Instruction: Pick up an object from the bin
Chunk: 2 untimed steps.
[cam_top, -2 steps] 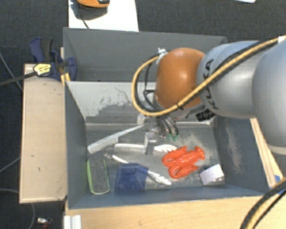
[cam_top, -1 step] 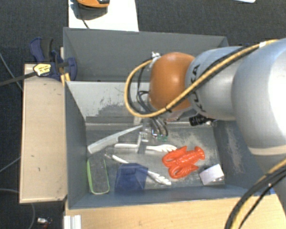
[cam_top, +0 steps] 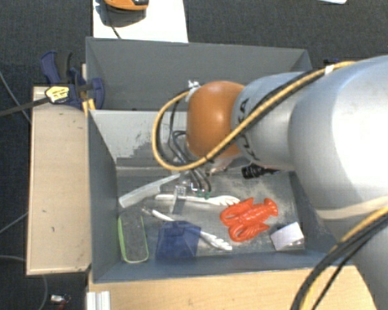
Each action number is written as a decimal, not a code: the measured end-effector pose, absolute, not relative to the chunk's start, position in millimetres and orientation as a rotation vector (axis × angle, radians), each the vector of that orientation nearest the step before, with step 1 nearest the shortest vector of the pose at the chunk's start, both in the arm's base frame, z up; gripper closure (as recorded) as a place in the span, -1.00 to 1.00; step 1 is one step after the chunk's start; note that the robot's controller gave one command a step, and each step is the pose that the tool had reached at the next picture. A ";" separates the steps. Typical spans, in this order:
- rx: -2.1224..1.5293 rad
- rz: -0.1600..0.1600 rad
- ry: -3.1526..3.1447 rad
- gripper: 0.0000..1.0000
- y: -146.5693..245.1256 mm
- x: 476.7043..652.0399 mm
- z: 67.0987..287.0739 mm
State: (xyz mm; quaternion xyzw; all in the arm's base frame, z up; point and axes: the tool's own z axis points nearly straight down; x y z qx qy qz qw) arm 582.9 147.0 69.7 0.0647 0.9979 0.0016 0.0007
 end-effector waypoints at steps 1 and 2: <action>0.266 0.000 3.132 1.00 134.1 582.5 70.7; 0.268 0.000 3.132 1.00 134.1 582.5 70.6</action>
Offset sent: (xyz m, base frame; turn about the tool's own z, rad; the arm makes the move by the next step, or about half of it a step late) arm 0.0000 0.0000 0.0000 0.0000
